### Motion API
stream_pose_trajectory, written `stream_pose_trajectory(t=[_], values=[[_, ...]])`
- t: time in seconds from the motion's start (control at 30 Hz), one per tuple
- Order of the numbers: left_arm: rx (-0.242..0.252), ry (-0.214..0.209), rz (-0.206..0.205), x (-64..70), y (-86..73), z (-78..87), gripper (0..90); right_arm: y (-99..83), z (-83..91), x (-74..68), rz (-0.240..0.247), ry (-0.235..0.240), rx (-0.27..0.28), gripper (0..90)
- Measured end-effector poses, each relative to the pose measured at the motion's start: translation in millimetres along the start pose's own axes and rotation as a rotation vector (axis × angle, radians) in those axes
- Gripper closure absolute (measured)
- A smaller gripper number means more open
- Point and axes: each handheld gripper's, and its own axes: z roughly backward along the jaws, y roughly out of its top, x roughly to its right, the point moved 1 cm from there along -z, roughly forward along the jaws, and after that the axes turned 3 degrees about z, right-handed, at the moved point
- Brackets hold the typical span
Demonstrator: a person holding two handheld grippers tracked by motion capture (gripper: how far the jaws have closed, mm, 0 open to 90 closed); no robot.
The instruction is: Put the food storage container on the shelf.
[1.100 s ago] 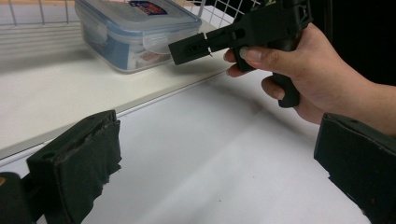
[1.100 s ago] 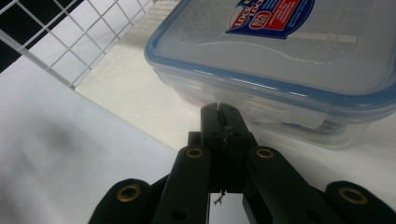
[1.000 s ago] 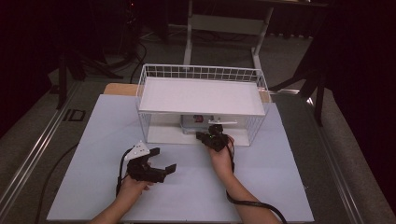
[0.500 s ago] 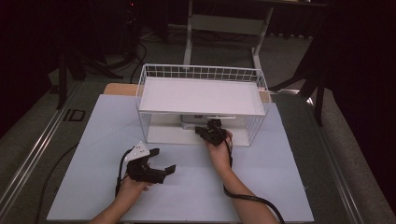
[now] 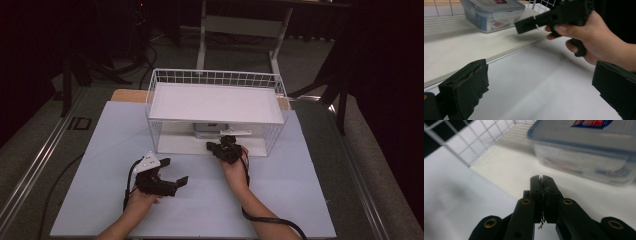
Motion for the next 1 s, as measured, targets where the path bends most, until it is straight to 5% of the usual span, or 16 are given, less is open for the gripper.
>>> stream_pose_trajectory(t=[0.13, 0.3, 0.43, 0.47, 0.6, 0.8, 1.0], values=[[0.004, 0.0, -0.003, -0.1, 1.3, 0.6, 1.5, -3.6, 10.7, -5.4, -0.005, 0.021, 0.003, 83.8], [0.012, -0.002, -0.037, 5.8, 8.0, 1.9, 1.5, -7.1, 34.1, -11.5, 0.06, 0.029, 0.025, 76.4], [0.02, -0.005, -0.072, 10.3, 13.7, 2.7, 1.5, -7.1, 47.2, -14.4, 0.067, 0.041, 0.045, 59.6], [0.022, -0.006, -0.091, 13.1, 16.7, 2.6, 1.5, -7.5, 54.2, -15.9, 0.084, 0.038, 0.06, 43.3], [0.016, -0.016, -0.097, 15.8, 21.6, 2.0, 1.5, -10.7, 64.0, -16.6, 0.097, 0.066, 0.056, 22.4], [0.016, -0.027, -0.115, 20.5, 27.8, 1.9, 1.5, -14.6, 76.4, -13.5, 0.114, 0.076, 0.07, 14.2], [0.018, -0.041, -0.137, 22.4, 27.4, 3.4, 1.5, -23.9, 82.8, -15.1, 0.13, 0.076, 0.07, 15.4]])
